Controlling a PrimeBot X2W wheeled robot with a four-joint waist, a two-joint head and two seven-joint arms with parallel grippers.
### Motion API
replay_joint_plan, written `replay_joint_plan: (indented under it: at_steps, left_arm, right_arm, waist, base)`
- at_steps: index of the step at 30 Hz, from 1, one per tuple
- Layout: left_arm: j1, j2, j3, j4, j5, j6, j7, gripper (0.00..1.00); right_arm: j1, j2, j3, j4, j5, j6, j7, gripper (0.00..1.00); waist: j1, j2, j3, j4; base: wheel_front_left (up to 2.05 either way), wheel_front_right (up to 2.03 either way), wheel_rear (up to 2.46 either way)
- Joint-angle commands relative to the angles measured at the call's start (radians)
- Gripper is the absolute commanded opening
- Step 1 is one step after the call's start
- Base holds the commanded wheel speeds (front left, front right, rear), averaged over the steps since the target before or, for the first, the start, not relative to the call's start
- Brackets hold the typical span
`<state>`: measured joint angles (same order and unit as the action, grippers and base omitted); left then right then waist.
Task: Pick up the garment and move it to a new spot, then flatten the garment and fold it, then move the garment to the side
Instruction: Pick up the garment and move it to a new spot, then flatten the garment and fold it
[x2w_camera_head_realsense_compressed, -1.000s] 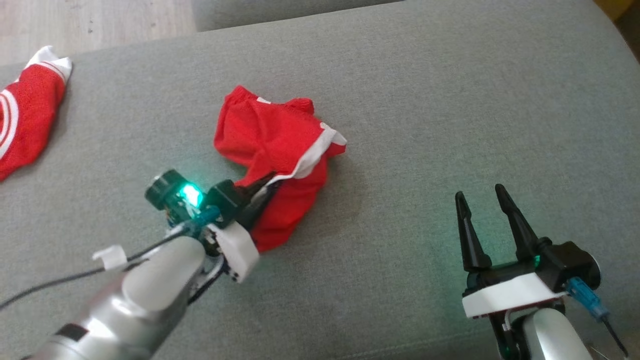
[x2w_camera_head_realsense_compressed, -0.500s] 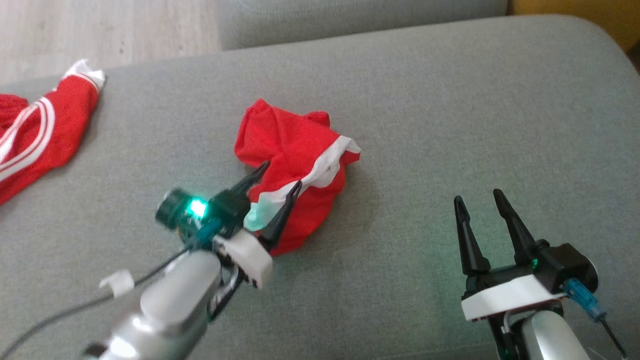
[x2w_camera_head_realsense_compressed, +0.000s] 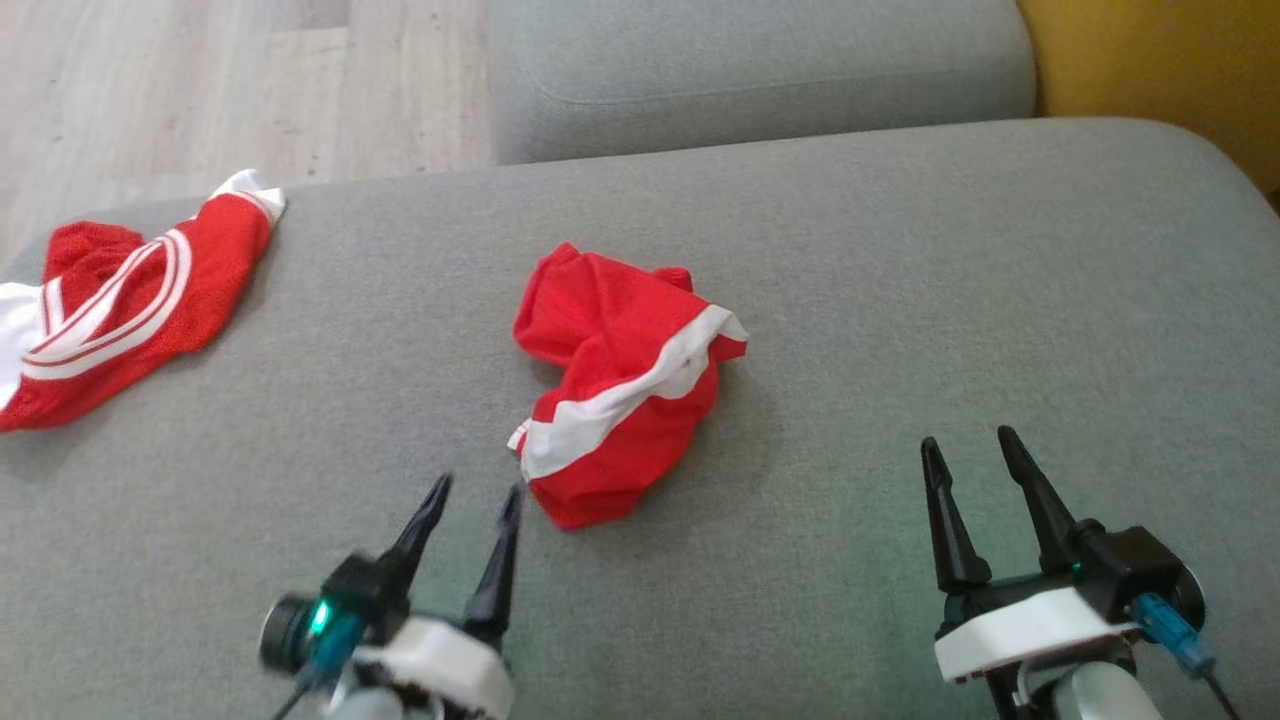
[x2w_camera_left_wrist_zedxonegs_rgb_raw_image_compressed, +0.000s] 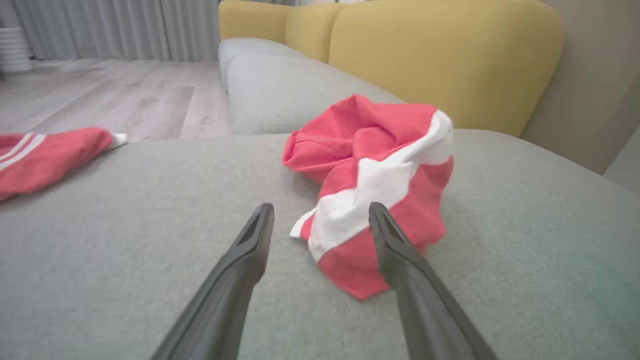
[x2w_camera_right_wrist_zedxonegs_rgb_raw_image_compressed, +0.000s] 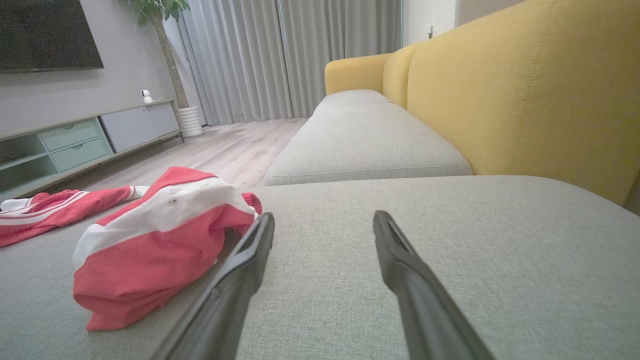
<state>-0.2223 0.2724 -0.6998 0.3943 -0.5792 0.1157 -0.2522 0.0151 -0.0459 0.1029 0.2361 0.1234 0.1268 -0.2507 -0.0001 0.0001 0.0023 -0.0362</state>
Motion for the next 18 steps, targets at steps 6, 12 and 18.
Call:
replay_joint_plan:
  at_steps: [6,12,18]
  left_arm:
    - [0.102,-0.010,0.184,-0.087,0.027,0.046,-0.009,1.00]
    - [0.189,-0.040,0.273,-0.115,0.066,0.043,-0.009,1.00]
    - [0.216,-0.060,0.324,-0.121,0.102,0.031,-0.009,1.00]
  right_arm:
    - [-0.012,-0.004,0.024,-0.021,-0.002,0.004,-0.011,1.00]
    - [-0.008,-0.004,0.047,-0.005,0.012,0.004,-0.011,1.00]
    - [-0.011,-0.004,0.052,0.011,0.016,0.004,-0.011,1.00]
  waist:
    - [0.0001,-0.0001,-0.018,0.021]
    - [0.0001,-0.0001,-0.025,0.020]
    - [0.0001,-0.0001,-0.027,0.019]
  base:
    - [0.00,0.00,0.00]
    - [0.00,0.00,0.00]
    - [0.00,0.00,0.00]
